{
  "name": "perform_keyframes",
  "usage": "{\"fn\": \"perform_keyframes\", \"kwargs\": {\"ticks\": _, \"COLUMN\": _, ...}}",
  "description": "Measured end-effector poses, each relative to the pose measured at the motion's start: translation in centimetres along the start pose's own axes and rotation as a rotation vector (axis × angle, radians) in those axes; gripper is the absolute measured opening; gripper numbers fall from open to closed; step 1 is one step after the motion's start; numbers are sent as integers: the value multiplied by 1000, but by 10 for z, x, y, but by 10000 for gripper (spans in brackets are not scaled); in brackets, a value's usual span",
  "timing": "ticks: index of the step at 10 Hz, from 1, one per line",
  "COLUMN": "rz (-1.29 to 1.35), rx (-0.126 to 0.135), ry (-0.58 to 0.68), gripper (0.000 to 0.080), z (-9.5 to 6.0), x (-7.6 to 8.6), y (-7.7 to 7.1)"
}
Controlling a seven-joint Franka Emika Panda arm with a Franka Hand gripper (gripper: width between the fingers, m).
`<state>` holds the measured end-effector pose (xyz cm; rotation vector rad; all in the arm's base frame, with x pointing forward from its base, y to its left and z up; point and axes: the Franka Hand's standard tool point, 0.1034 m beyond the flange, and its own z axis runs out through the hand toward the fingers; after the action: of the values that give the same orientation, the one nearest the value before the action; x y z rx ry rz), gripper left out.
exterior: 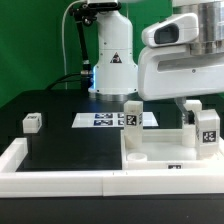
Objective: Assemble square table
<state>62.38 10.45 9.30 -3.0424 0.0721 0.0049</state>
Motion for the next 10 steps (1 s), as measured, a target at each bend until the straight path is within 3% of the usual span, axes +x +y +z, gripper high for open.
{"fn": "perform_keyframes", "kwargs": {"ticks": 1, "rz": 1, "rx": 0, "ry": 0, "gripper": 283, "z": 0, "x": 0, "y": 0}}
{"fn": "perform_keyframes", "kwargs": {"ticks": 6, "rz": 38, "rx": 0, "ry": 0, "gripper": 288, "z": 0, "x": 0, "y": 1}}
{"fn": "perform_keyframes", "kwargs": {"ticks": 10, "rz": 421, "rx": -14, "ry": 26, "gripper": 290, "z": 0, "x": -7, "y": -5}}
